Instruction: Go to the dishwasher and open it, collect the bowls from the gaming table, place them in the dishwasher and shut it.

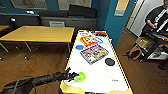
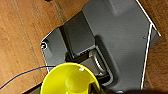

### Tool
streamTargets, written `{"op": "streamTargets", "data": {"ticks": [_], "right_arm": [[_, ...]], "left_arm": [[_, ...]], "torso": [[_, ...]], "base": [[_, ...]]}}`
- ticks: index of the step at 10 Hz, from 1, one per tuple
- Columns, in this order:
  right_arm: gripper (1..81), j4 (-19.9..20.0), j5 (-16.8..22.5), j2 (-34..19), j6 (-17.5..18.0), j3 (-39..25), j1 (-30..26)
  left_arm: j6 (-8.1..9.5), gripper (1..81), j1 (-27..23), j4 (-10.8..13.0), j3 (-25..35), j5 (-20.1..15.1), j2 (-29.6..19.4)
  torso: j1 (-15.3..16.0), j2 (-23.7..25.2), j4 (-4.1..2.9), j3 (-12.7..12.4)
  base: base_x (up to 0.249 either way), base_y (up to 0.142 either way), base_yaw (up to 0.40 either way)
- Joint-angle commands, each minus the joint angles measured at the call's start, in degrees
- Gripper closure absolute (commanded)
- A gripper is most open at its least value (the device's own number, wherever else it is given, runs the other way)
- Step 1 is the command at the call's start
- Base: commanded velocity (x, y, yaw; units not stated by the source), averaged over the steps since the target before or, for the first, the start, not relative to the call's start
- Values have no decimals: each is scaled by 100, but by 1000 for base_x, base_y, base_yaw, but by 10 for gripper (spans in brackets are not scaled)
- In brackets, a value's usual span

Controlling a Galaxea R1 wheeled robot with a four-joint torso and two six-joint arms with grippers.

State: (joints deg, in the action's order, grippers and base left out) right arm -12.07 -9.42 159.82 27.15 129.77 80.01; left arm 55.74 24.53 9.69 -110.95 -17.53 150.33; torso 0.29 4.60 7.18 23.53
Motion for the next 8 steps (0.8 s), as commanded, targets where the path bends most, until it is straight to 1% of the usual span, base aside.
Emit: {"op": "streamTargets", "data": {"ticks": [1, 4, 7, 8], "right_arm": [[811, -103, 274, -97, 1, -58, -120], [811, -103, 274, -88, -8, -40, -129], [811, -111, 274, -62, -8, -32, -147], [811, -103, 274, -53, -8, -32, -156]], "left_arm": [[16, 10, -787, 68, -217, -233, 234], [-10, 10, -673, 68, -287, -251, 322], [-28, 10, -445, 68, -428, -216, 375], [-28, 10, -357, 217, -498, -207, 454]], "torso": [[0, 0, 0, 0], [0, 0, 0, 0], [0, 0, 0, 0], [0, 0, 0, 0]], "base": [[0, 0, 0], [0, 0, 0], [0, 0, 0], [0, 0, 0]]}}
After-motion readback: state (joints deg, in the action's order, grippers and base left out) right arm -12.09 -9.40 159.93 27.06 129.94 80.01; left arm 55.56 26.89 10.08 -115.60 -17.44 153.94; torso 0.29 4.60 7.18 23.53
